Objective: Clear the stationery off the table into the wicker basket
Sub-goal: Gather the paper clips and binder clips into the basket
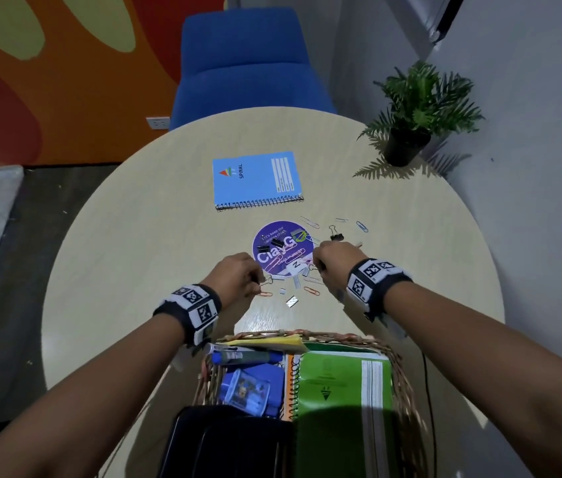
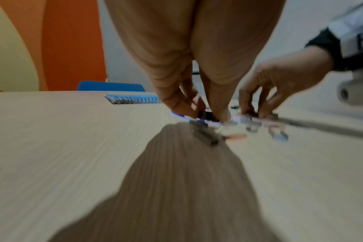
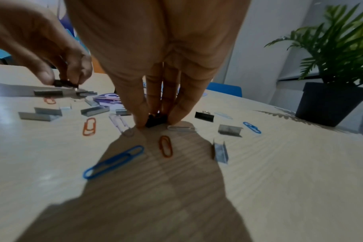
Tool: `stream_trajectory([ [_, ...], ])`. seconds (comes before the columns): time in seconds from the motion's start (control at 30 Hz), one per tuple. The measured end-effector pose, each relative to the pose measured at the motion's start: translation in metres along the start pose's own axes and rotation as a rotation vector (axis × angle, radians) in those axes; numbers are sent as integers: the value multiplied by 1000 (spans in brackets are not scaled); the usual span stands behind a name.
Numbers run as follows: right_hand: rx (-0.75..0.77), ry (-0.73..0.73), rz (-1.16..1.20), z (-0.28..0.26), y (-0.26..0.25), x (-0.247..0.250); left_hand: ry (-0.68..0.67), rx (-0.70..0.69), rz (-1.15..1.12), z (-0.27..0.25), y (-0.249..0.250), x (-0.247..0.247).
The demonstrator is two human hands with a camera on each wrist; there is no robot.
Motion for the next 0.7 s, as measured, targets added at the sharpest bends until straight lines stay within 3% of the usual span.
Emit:
stream_trajectory([
  [0.13,-64,51,150,-14,7,15,145,-23,-160,-20,19,48],
  [0.3,-61,133,280,-64,9,43,123,-172,-108,-78,80,88],
  [0.4,-65,202,396,-110,2,50,-3,-312,-120,-117,126,59],
  [0.53,-82,152,455,-167,-18,37,-383,-352,127,-137,148,-12],
  [0.6,-88,96,402,-187,-29,26,-401,-350,189,-133,149,-21],
  [0.7,-97,64,363,-209,-43,11,-303,-372,102,-125,153,-13],
])
Point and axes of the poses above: each hand's wrist, its own z-axis towards the middle knuckle, its own x-axis out of the back of the hand, y = z × x, the point moved 3 cm from there along z, towards the middle knuckle, and after that the axes turned 8 degrees about -z, right-handed, at the moved point
